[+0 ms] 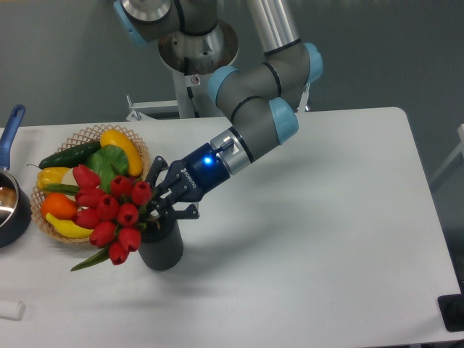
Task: Insert the flowers into the vase
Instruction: 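Lower the tulip stems into the black vase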
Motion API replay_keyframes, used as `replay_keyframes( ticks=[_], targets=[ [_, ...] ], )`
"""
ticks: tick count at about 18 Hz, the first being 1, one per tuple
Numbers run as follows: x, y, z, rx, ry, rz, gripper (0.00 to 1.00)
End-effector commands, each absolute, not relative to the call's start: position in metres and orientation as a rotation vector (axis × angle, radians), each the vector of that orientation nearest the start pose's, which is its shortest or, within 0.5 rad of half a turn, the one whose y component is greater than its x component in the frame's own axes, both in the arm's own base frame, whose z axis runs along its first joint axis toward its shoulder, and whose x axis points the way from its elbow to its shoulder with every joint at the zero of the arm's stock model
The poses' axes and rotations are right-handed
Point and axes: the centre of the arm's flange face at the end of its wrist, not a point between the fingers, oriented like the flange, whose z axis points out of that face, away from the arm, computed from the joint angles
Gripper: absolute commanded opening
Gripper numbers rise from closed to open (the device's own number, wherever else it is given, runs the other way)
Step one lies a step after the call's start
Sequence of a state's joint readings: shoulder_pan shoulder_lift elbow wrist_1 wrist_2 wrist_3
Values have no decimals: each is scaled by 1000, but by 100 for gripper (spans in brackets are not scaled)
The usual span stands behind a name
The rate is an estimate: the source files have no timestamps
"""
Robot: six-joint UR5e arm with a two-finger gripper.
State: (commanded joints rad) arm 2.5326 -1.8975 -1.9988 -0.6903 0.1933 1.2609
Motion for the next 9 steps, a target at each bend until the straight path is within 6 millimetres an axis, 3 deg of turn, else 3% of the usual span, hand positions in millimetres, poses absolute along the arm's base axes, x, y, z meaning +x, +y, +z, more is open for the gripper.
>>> replay_keyframes(
  ticks=[6,9],
  targets=[
    [-298,489,281,-1765,349,-562,28],
    [-300,489,280,-1765,347,-563,40]
  ],
)
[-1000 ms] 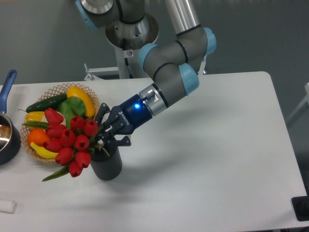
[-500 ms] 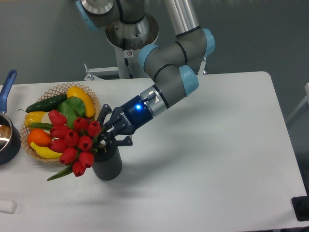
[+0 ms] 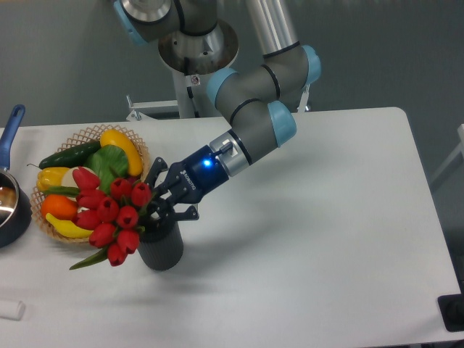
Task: Insert the flowers into the vase
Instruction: 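Lower the tulip stems into the black vase, then open the gripper to release the tulips in the vase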
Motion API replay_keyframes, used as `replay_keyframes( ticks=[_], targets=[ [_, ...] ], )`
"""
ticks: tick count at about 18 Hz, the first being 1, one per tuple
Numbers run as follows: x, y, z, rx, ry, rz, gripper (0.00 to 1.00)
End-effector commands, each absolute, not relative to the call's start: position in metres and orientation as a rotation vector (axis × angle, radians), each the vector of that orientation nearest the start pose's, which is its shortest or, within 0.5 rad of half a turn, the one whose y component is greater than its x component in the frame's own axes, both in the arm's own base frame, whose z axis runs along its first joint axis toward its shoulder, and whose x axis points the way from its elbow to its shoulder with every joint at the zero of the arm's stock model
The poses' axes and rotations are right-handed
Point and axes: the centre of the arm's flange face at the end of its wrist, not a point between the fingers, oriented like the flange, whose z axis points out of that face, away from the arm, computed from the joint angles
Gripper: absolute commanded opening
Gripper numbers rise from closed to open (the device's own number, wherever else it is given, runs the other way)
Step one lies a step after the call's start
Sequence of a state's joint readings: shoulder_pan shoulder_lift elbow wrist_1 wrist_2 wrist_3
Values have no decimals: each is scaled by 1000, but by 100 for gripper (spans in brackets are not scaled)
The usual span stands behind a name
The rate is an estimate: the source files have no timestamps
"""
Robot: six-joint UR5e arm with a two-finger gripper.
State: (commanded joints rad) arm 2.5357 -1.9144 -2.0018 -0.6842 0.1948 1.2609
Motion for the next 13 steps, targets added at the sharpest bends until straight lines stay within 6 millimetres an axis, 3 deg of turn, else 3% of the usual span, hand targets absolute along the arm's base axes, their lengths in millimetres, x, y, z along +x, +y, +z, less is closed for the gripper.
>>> replay_keyframes(
  ticks=[3,5,8,9,13],
  targets=[
    [-301,489,282,-1763,353,-554,58],
    [-302,487,282,-1753,383,-525,78],
    [-304,486,282,-1748,395,-508,89],
    [-305,486,284,-1748,395,-505,100],
    [-311,482,295,-1847,434,-419,100]
  ],
)
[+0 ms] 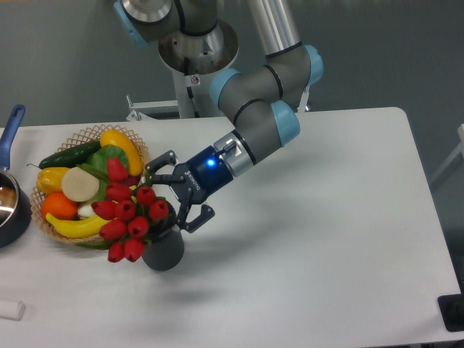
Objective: Insert the flowers into the vase
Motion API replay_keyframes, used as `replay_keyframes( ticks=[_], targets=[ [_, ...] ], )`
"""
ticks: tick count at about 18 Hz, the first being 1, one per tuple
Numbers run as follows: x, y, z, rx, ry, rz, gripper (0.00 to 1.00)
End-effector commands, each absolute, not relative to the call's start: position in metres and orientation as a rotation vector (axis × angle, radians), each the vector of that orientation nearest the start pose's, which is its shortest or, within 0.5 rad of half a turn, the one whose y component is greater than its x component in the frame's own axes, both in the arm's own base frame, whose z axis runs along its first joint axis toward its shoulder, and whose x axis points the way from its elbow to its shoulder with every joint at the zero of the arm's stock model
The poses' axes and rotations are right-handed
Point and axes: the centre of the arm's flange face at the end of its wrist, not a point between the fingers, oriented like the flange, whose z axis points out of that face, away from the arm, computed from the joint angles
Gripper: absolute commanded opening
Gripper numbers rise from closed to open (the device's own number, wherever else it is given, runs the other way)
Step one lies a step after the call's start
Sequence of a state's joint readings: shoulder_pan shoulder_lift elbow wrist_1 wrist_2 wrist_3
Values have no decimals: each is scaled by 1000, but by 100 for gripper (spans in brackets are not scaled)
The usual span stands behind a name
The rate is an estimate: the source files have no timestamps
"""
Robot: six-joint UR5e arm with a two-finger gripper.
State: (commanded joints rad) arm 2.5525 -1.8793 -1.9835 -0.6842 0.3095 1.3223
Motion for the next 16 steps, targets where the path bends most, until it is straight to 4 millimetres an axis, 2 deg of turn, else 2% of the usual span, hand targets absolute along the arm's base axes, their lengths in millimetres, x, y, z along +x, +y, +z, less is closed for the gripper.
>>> replay_keyframes(
  ticks=[4,9,12,16],
  targets=[
    [-320,470,311,-1910,441,-336,100],
    [-332,437,362,-2058,463,-98,100],
    [-336,411,382,-2253,459,102,100],
    [-352,378,402,-2467,366,316,100]
  ],
)
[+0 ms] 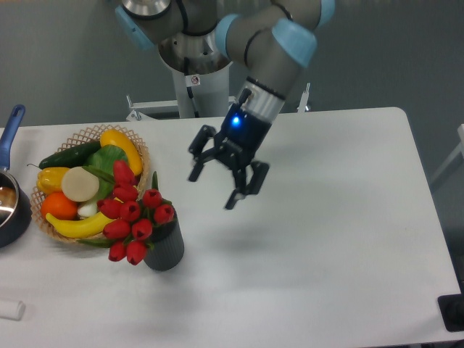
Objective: Insert the flowers into the vase
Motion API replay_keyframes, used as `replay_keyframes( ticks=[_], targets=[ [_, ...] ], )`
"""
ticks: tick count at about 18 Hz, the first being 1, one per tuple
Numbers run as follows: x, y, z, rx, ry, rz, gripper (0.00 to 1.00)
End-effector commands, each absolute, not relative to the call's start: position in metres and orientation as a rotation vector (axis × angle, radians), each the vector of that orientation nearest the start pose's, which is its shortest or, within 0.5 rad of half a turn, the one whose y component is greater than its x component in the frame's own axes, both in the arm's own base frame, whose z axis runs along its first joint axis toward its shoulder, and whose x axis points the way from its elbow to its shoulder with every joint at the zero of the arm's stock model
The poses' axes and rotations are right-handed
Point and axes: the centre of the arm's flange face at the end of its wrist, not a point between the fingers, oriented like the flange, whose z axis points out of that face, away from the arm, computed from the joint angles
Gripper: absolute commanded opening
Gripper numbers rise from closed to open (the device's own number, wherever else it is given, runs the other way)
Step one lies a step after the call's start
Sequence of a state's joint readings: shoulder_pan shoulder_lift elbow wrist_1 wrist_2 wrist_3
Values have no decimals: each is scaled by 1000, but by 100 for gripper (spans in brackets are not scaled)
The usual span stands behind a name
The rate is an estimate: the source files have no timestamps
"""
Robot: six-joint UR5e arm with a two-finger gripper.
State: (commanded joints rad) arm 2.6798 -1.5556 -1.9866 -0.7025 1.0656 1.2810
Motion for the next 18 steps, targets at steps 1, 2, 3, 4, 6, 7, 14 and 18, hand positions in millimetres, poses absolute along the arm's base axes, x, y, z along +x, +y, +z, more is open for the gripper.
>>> replay_keyframes(
  ticks=[1,2,3,4,6,7,14,18],
  targets=[
    [-357,367,408,-2508,332,370,100],
    [-360,360,419,-2536,315,421,100],
    [-363,357,431,-2563,307,441,100],
    [-370,354,451,-2620,296,451,100],
    [-377,346,477,-2716,310,433,100],
    [-380,341,487,-2750,358,418,100],
    [-392,268,519,-2815,598,373,100],
    [-390,258,520,-2812,608,382,100]
  ],
)
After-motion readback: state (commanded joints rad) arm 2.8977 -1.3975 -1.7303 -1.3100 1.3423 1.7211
